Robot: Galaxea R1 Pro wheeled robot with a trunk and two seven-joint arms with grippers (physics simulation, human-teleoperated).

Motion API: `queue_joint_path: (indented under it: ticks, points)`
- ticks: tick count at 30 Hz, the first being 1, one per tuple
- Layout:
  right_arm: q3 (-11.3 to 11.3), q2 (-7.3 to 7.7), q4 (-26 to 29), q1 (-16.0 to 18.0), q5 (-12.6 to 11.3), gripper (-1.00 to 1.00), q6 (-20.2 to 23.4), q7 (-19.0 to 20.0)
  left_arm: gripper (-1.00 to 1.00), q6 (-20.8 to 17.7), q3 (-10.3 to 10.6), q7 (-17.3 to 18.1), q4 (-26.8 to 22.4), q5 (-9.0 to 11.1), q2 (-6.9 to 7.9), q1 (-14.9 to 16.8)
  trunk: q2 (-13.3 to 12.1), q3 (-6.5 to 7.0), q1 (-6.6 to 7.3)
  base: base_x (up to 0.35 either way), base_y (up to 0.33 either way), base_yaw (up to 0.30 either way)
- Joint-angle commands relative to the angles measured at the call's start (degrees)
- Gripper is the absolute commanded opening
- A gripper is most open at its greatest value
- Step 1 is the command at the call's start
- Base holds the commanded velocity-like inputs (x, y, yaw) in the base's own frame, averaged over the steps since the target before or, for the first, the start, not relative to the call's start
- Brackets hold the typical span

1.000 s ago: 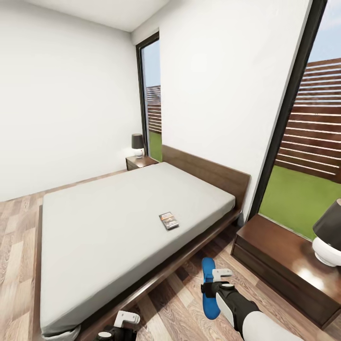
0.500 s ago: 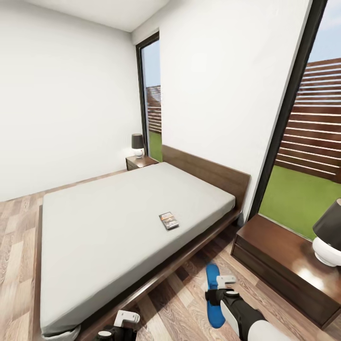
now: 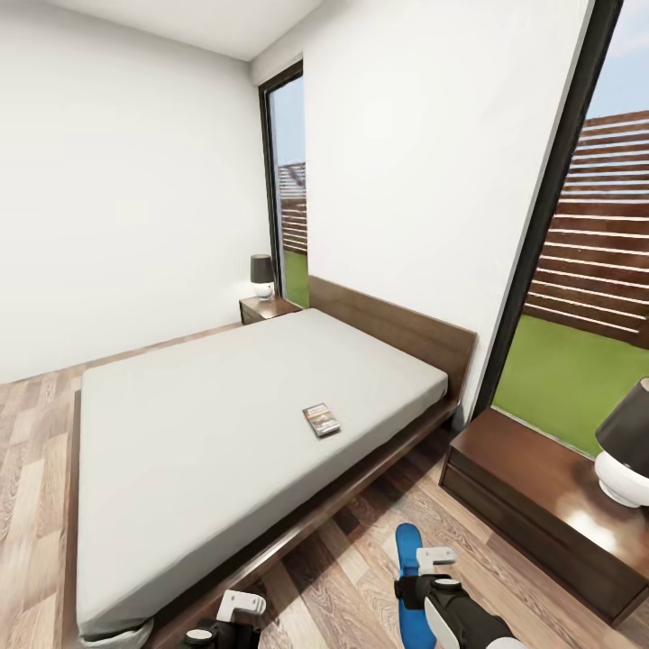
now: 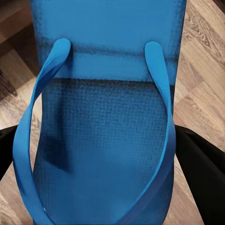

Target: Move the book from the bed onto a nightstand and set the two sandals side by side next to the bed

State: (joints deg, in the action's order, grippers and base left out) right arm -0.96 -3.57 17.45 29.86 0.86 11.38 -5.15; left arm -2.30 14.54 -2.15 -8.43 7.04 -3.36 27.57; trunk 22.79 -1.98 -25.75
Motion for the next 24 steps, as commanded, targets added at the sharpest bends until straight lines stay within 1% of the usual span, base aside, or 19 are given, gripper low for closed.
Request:
queue_joint_path:
  ticks: [1,22,24]
  points:
    - [-0.1,-0.01,0.1,0.0,0.0,-1.0,0.4,-0.2,1.0,-0.2,0.5,-0.2,-0.1,0.6,0.02,0.0,0.1,-0.13,-0.04,0.0,0.0,0.0]
    - [-0.1,-0.03,0.1,0.0,-0.1,-1.0,0.4,-0.3,1.0,-0.3,0.5,-0.2,-0.1,0.6,0.02,0.0,0.1,-0.13,-0.04,0.0,0.0,0.0]
    - [-0.1,-0.03,0.1,0.0,-0.1,-1.0,0.4,-0.3,1.0,-0.3,0.5,-0.2,-0.1,0.6,0.02,0.0,0.9,-0.49,-0.48,0.0,0.0,0.0]
